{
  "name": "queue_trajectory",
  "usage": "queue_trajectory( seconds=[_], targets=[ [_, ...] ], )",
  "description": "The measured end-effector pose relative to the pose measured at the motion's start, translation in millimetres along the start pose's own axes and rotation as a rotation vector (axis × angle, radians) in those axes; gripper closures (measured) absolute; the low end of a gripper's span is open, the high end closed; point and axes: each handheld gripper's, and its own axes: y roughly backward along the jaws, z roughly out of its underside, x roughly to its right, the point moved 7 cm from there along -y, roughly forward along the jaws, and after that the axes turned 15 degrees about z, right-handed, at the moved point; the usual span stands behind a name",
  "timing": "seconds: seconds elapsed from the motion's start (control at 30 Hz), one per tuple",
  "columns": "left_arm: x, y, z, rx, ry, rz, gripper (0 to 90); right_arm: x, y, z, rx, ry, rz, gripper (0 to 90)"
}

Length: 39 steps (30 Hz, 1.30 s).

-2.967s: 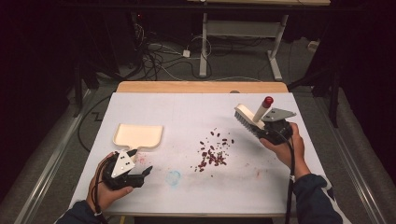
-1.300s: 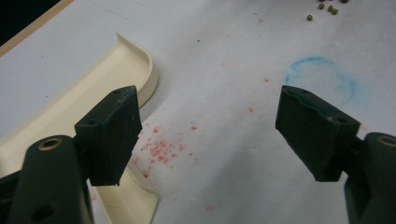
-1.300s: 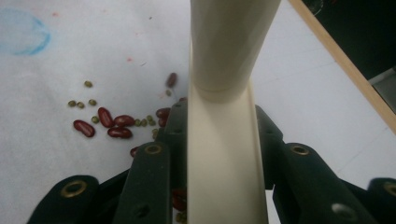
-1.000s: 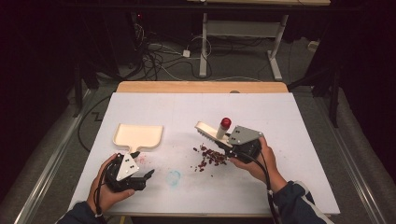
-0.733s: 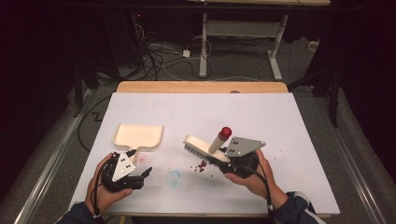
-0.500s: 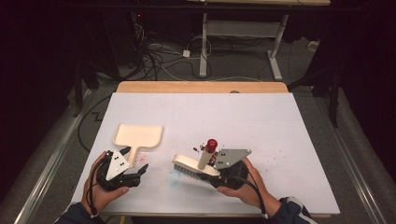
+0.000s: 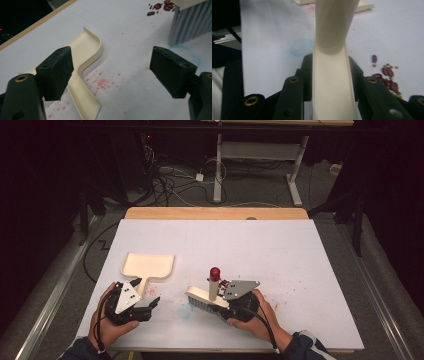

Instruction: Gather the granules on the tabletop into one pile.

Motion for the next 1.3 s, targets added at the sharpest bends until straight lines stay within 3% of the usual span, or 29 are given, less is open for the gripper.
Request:
queue_trajectory(
  seconds=[0.23,0.57,0.93,1.1,1.3],
  targets=[
    [3.2,-3.0,0.8,-0.014,0.002,0.018,18.5,22.9,-6.9,4.7,-0.010,-0.092,0.045,67.5],
    [5.6,-3.8,0.5,-0.017,-0.006,0.028,18.5,47.2,-12.7,10.0,-0.027,-0.115,0.082,67.3],
    [8.1,-6.5,0.4,-0.023,-0.012,0.044,18.5,59.6,-6.7,10.2,-0.022,-0.134,0.120,67.4],
    [8.5,-6.8,0.3,-0.024,-0.012,0.046,18.5,65.6,-1.3,9.9,-0.016,-0.142,0.132,67.5],
    [8.5,-6.7,0.2,-0.022,-0.011,0.046,18.5,75.3,19.5,-0.2,0.038,-0.164,0.146,67.5]
  ],
)
